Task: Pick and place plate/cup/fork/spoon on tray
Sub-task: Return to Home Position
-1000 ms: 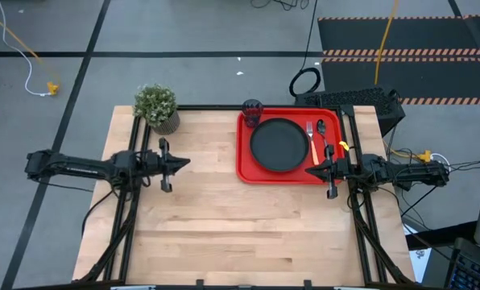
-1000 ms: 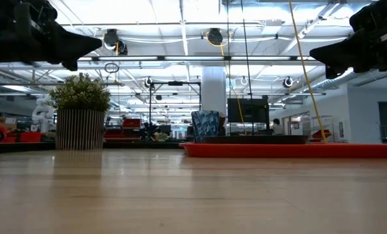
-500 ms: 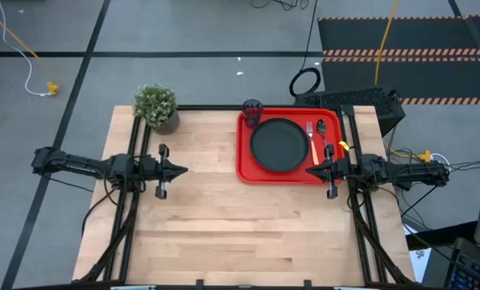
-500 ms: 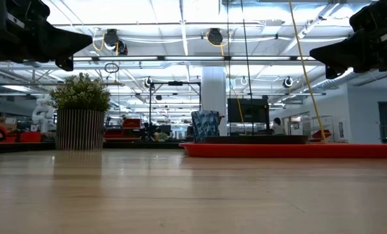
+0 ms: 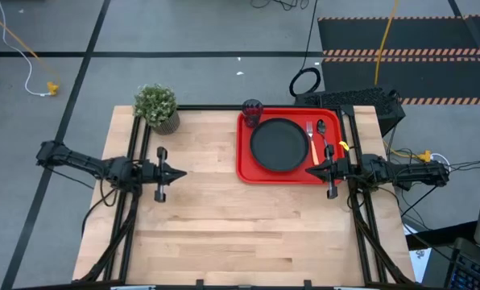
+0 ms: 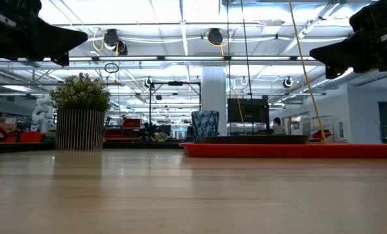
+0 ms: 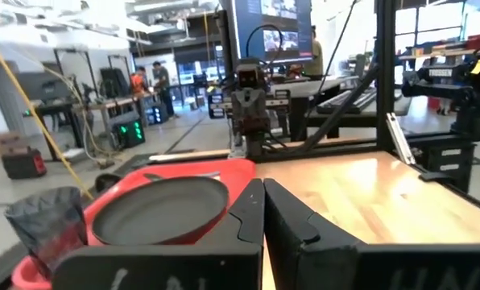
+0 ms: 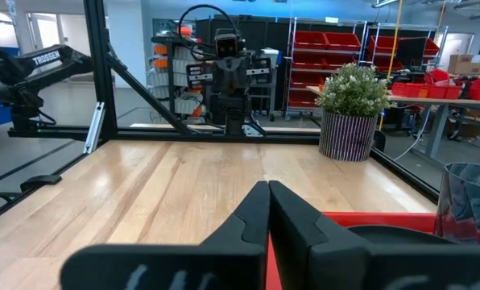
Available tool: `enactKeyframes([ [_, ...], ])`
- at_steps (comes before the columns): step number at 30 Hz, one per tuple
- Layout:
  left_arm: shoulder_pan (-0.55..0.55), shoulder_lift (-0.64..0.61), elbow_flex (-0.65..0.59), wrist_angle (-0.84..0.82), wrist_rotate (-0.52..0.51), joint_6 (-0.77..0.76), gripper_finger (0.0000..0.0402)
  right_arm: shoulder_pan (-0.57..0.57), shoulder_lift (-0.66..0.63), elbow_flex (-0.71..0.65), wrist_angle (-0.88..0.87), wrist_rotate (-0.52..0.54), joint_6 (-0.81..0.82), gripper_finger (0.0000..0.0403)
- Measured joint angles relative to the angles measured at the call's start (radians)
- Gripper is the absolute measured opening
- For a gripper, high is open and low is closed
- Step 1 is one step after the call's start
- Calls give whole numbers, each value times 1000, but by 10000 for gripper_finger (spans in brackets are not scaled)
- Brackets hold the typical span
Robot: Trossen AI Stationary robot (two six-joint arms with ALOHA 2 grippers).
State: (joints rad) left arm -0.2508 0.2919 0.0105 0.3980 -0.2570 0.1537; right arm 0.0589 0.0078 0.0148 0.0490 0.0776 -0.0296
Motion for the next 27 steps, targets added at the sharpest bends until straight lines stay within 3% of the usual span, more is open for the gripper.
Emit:
enactKeyframes([
  [12,16,-290,0,-227,-6,50,0,0,0,0,0,0,0,0],
  [23,97,-289,10,-275,-13,65,0,0,0,0,0,0,0,0],
  [27,136,-289,10,-295,32,44,0,0,0,0,0,0,0,0],
])
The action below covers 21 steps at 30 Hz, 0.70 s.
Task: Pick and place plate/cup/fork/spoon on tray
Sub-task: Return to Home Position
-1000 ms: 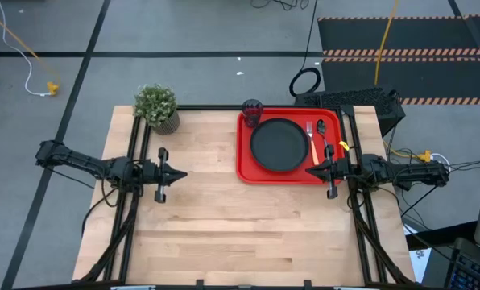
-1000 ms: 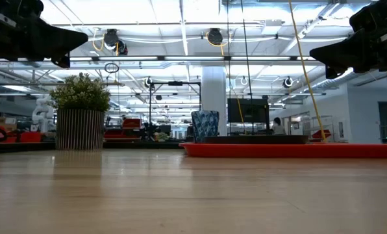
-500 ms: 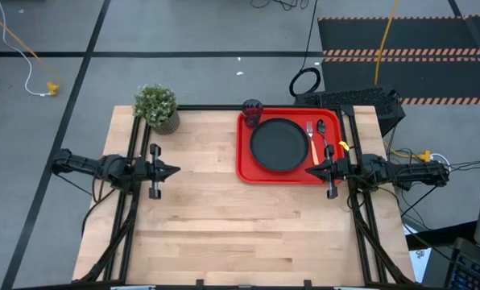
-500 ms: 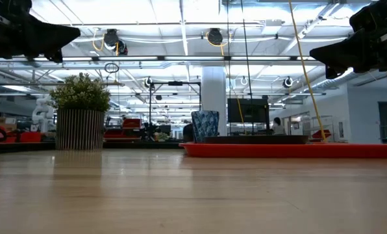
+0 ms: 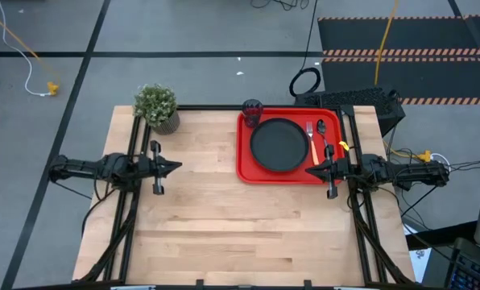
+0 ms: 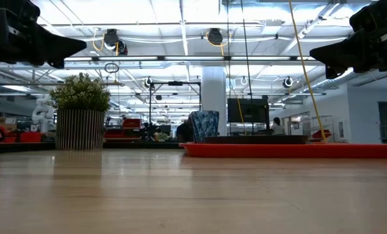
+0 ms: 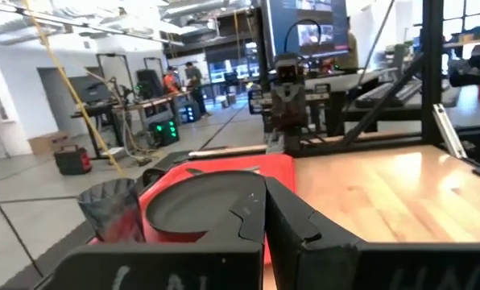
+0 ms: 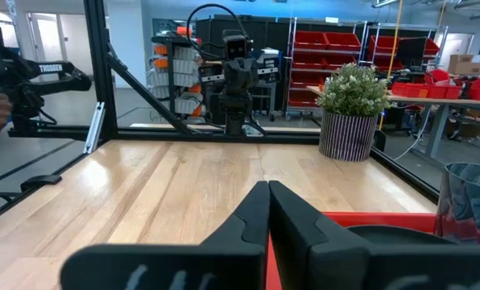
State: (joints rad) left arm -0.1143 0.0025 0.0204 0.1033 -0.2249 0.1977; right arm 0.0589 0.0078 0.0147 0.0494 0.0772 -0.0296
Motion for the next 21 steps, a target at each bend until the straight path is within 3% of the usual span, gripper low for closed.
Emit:
enactKeyframes([
  [10,59,0,-10,-32,93,-14,0,0,0,0,0,0,0,0],
  [18,76,0,-10,-26,99,2,0,0,0,0,0,0,0,0],
  [21,73,0,-10,-23,157,13,1,0,0,0,0,0,0,0],
])
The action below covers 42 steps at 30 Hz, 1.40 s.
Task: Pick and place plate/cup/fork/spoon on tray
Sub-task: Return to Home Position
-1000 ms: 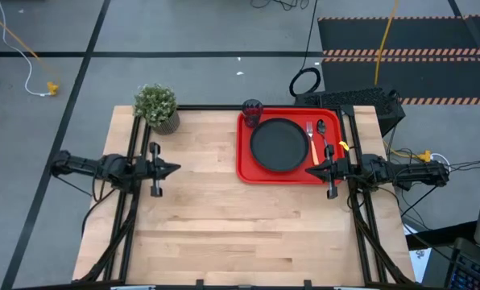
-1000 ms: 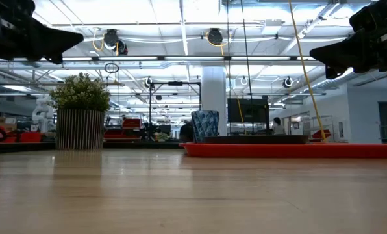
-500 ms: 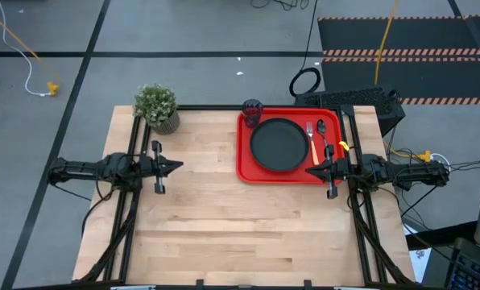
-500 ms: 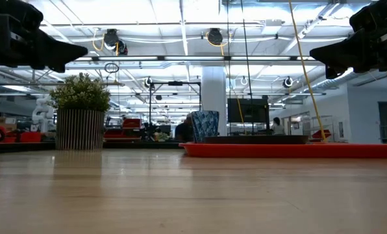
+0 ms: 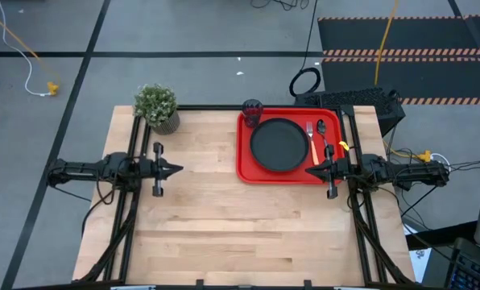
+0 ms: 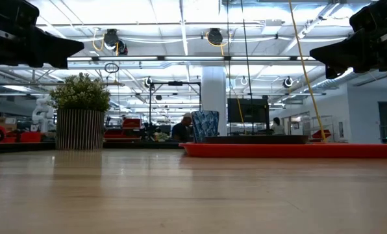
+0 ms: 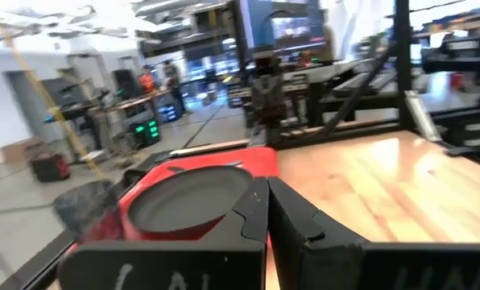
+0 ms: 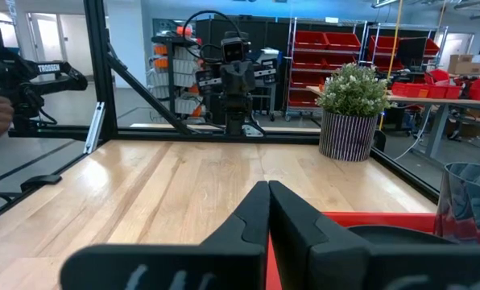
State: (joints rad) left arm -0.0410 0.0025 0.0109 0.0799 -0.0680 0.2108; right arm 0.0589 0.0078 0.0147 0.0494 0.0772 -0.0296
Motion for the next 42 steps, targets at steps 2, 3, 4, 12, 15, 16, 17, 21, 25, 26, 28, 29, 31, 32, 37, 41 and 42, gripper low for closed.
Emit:
enactKeyframes([
  [2,0,0,0,-2,22,17,4,0,0,0,0,0,0,0],
  [3,0,0,0,-3,20,19,5,0,0,0,0,0,0,0],
  [4,0,0,0,-4,18,20,6,0,0,0,0,0,0,0],
  [12,1,0,0,-49,16,-7,3,0,0,0,0,0,0,0],
  [15,1,4,0,-50,16,-11,11,0,0,0,0,0,0,0],
  [16,1,4,0,-50,16,-9,15,0,0,0,0,0,0,0],
  [17,1,4,0,-50,16,-4,19,0,0,0,0,0,0,0],
  [21,1,4,0,-51,16,-9,26,0,0,0,0,0,0,0],
  [25,1,4,0,-51,16,-9,27,0,0,0,0,0,0,0],
  [26,1,4,0,-51,16,-9,27,0,0,0,0,0,0,0],
  [28,1,4,0,-52,16,-10,28,0,0,0,0,0,0,0],
  [29,1,4,0,-52,16,-10,28,0,0,0,0,0,0,0],
  [31,1,4,0,-52,16,-10,28,0,0,0,0,0,0,0],
  [32,1,4,0,-52,16,-10,28,0,0,0,0,0,0,0],
  [37,1,4,0,-52,15,-10,28,0,0,0,0,0,0,0],
  [41,1,4,0,-52,15,-9,28,0,0,0,0,0,0,0],
  [42,1,4,0,-52,15,-10,28,0,0,0,0,0,0,0],
])
